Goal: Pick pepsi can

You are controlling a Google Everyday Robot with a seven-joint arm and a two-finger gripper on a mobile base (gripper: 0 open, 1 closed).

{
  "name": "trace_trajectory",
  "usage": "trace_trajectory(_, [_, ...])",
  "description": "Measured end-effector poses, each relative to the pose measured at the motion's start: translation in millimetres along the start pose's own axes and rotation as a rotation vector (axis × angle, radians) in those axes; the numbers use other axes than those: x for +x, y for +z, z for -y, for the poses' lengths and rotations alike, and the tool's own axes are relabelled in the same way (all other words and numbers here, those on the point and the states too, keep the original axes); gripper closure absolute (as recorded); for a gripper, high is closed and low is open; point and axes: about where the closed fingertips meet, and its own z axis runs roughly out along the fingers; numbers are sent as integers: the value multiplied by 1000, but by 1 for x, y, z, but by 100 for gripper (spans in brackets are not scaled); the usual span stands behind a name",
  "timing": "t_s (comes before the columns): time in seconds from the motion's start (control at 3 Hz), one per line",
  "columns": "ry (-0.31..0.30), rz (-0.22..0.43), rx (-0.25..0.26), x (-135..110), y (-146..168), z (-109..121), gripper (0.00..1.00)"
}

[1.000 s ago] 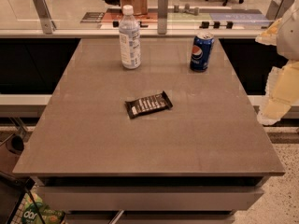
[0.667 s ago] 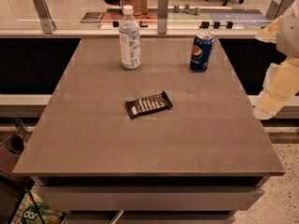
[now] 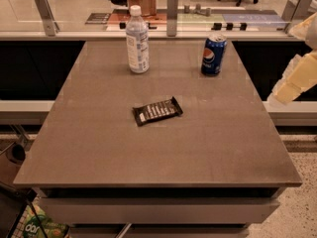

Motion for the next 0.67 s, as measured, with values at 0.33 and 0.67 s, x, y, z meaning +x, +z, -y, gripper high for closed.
trace_trajectory(0.33, [139, 56, 71, 16, 7, 27, 0])
trace_trajectory(0.67, [256, 138, 133, 26, 22, 53, 0])
